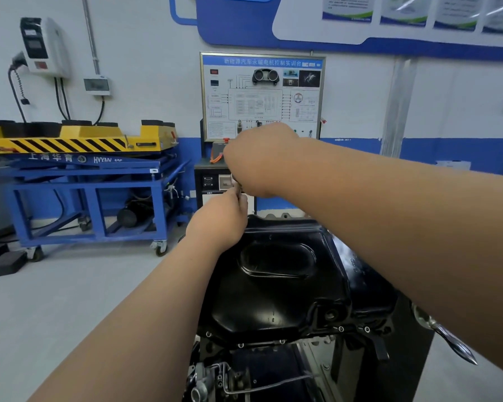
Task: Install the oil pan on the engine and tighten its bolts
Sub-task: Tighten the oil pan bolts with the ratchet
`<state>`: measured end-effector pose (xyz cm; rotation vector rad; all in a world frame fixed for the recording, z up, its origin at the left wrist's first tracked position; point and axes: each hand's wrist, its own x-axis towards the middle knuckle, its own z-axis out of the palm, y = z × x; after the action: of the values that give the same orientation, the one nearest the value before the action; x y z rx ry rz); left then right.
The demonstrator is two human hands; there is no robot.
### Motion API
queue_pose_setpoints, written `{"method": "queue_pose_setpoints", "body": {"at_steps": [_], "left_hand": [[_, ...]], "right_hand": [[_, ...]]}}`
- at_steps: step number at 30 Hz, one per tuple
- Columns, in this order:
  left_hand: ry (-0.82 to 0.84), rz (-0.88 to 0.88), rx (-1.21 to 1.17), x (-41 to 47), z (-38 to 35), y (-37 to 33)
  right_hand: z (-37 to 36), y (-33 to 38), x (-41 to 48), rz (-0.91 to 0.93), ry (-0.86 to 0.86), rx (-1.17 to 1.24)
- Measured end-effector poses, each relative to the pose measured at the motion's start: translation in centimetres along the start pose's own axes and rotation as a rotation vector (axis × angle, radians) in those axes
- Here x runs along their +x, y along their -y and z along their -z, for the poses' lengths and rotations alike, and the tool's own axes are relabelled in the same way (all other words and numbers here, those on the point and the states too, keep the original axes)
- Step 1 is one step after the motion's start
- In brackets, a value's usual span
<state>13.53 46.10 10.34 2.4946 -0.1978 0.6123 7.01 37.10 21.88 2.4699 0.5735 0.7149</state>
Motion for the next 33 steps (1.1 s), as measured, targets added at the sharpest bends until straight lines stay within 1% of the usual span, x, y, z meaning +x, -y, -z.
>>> {"method": "queue_pose_setpoints", "body": {"at_steps": [3, 5, 6, 8, 9, 10, 13, 15, 17, 19, 21, 22, 24, 25, 27, 30, 33], "left_hand": [[0.001, 0.003, -0.018, 0.1, 0.2, 0.0], [0.004, -0.005, -0.022, 0.0, 0.2, 0.1], [0.027, -0.001, -0.013, 0.0, 0.2, 0.2], [0.108, 0.019, -0.010, -0.1, 0.1, 0.3], [0.130, 0.048, -0.027, -0.1, 0.1, 0.4], [0.118, 0.073, -0.045, -0.1, 0.1, 0.4], [0.021, 0.082, -0.032, 0.1, 0.1, 0.1], [0.024, 0.043, -0.019, 0.5, 0.0, 0.1], [0.032, 0.047, -0.037, 0.6, -0.1, 0.1], [0.006, 0.050, -0.026, 0.4, -0.1, 0.2], [-0.024, 0.040, -0.025, 0.3, -0.1, 0.3], [-0.021, 0.047, -0.010, 0.3, 0.0, 0.3], [0.020, 0.108, -0.036, 0.3, -0.1, 0.1], [0.035, 0.136, -0.045, 0.3, -0.1, 0.1], [0.009, 0.116, -0.044, 0.3, -0.1, 0.3], [-0.019, 0.021, -0.016, 0.4, -0.1, 0.3], [-0.004, 0.051, -0.044, 0.2, 0.0, 0.0]], "right_hand": [[0.1, 0.4, 0.1, 0.071, -0.023, -0.090], [-0.4, 0.4, 0.4, 0.047, -0.054, -0.092], [-0.7, 0.3, 0.4, 0.005, -0.048, -0.051], [-1.5, 0.1, 0.4, -0.099, 0.019, 0.097], [-1.9, 0.2, 0.4, -0.127, 0.035, 0.150], [-2.2, 0.3, 0.4, -0.128, 0.022, 0.161], [-1.9, 0.3, 0.2, -0.046, -0.064, 0.085], [-1.2, -0.3, 0.0, 0.018, -0.074, 0.024], [-0.9, -0.5, 0.0, 0.088, -0.078, -0.040], [-1.0, -0.1, 0.2, 0.106, -0.097, -0.078], [-1.3, 0.1, 0.4, 0.026, -0.104, -0.055], [-1.4, 0.1, 0.3, -0.032, -0.082, -0.011], [-1.8, 0.2, 0.2, -0.115, -0.011, 0.086], [-2.1, 0.3, 0.2, -0.125, 0.008, 0.124], [-2.3, 0.6, 0.2, -0.093, -0.006, 0.157], [-1.6, 0.2, 0.0, -0.013, -0.066, 0.086], [-1.0, 0.0, -0.1, 0.087, -0.089, -0.002]]}}
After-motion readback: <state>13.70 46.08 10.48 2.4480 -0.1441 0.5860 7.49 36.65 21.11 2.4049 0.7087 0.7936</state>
